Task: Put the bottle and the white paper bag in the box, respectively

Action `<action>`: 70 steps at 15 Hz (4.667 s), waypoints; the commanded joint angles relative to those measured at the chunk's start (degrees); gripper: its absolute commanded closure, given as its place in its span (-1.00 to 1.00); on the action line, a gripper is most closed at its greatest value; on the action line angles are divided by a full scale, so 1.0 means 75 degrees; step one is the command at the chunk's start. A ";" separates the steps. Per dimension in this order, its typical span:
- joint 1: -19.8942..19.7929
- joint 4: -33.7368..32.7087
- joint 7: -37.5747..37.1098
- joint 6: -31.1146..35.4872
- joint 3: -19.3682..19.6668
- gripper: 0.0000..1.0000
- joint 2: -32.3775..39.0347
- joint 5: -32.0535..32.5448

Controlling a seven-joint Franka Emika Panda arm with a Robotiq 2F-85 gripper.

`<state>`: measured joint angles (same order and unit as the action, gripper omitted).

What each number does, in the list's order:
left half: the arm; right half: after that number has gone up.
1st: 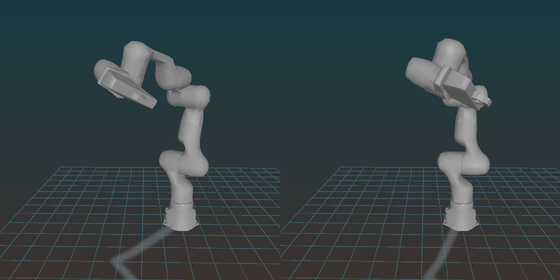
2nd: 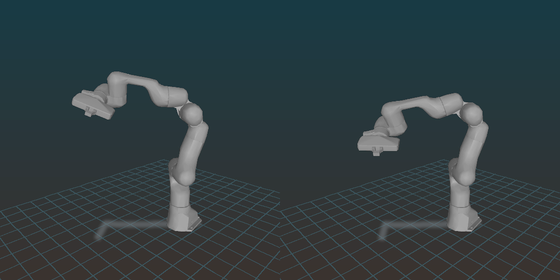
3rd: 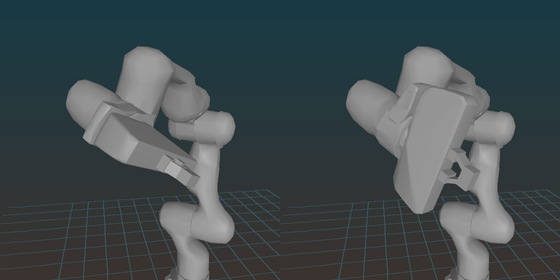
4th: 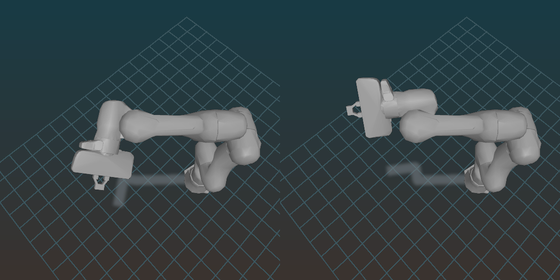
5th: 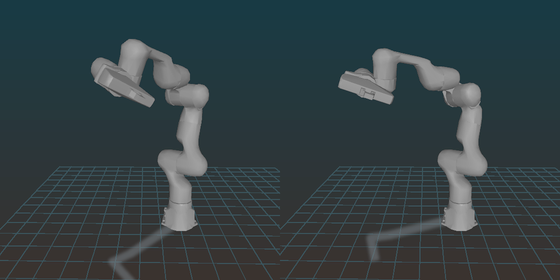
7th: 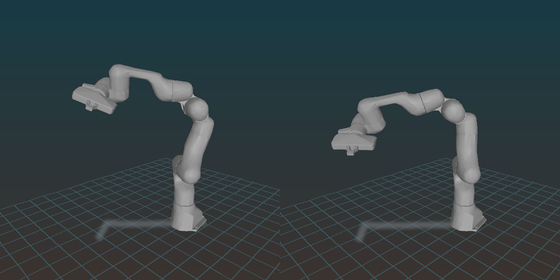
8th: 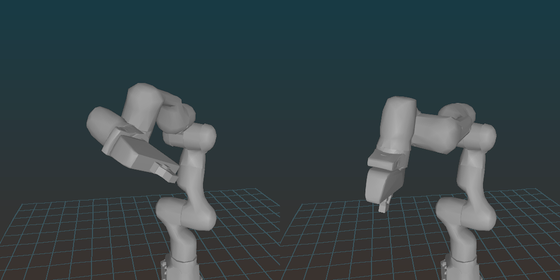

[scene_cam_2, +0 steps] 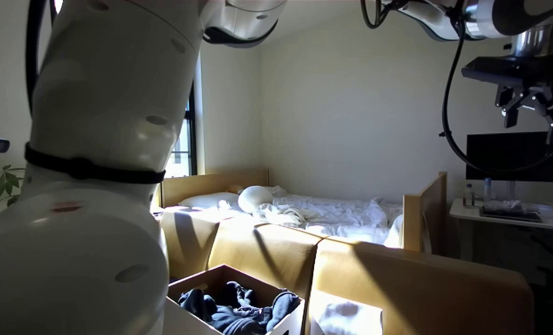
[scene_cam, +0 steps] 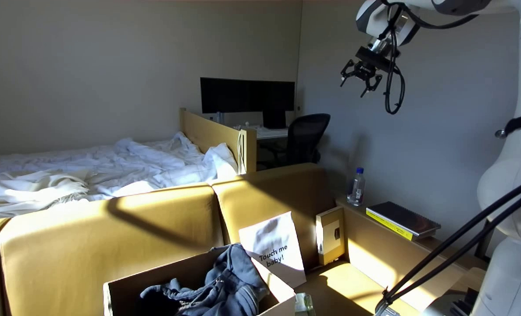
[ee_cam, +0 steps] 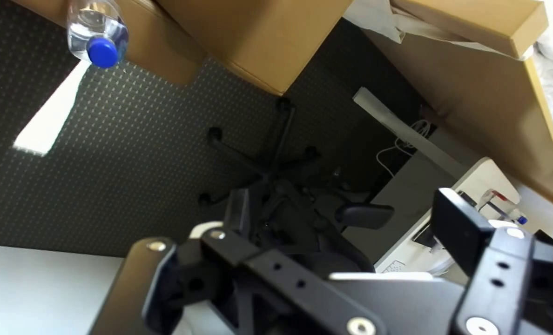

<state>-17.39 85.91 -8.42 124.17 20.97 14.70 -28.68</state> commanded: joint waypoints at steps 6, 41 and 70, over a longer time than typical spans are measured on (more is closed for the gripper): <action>-0.0559 -0.1129 -0.0303 -0.0093 -0.0605 -1.00 0.0653 -0.0451; -0.2788 -0.8924 -0.6729 -0.4304 -0.1764 -1.00 0.7980 0.2005; -0.2778 -0.8031 -0.6177 -0.5015 -0.1733 0.80 0.7498 0.2003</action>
<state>-37.36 22.54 -56.88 88.70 8.38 75.14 -13.51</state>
